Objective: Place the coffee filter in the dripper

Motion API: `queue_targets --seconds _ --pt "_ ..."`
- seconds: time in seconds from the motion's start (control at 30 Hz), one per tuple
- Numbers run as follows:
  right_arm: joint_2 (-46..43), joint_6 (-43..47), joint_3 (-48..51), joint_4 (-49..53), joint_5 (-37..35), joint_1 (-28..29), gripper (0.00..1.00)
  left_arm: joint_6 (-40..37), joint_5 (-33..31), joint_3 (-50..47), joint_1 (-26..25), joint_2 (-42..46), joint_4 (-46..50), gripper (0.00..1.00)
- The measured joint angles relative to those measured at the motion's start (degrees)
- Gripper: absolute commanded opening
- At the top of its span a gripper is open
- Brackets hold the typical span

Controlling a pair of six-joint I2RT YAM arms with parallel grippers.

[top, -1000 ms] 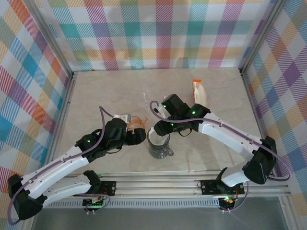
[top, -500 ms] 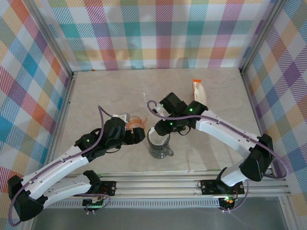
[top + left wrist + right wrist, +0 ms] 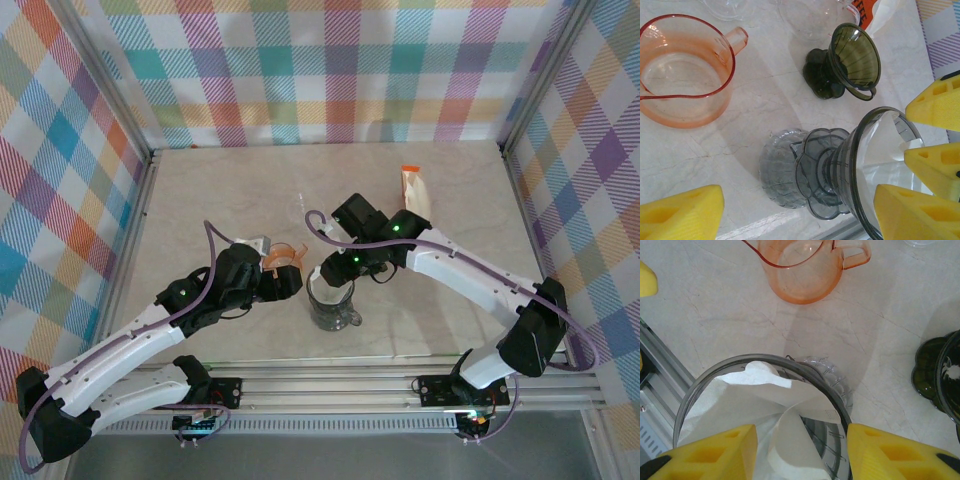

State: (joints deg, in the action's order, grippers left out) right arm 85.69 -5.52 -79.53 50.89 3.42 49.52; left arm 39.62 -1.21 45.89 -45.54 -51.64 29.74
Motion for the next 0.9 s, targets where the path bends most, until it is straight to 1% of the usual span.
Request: queue_targets --seconds 0.27,0.47,0.7,0.9 --pt "0.02 0.02 -0.09 0.81 0.09 0.5 0.41 0.0 0.35 0.0 0.11 0.0 -0.09 0.79" --pt "0.04 0.0 -1.03 2.32 -1.4 1.62 0.47 0.02 0.74 0.0 0.33 -0.13 -0.11 0.79" --pt "-0.24 -0.22 -3.15 2.8 -3.02 1.9 0.47 -0.02 0.74 0.02 0.33 -1.18 -0.72 0.77" --pt "-0.61 -1.51 -2.93 3.19 -3.41 1.95 0.47 -2.12 1.2 4.13 0.33 -6.6 -0.48 0.68"
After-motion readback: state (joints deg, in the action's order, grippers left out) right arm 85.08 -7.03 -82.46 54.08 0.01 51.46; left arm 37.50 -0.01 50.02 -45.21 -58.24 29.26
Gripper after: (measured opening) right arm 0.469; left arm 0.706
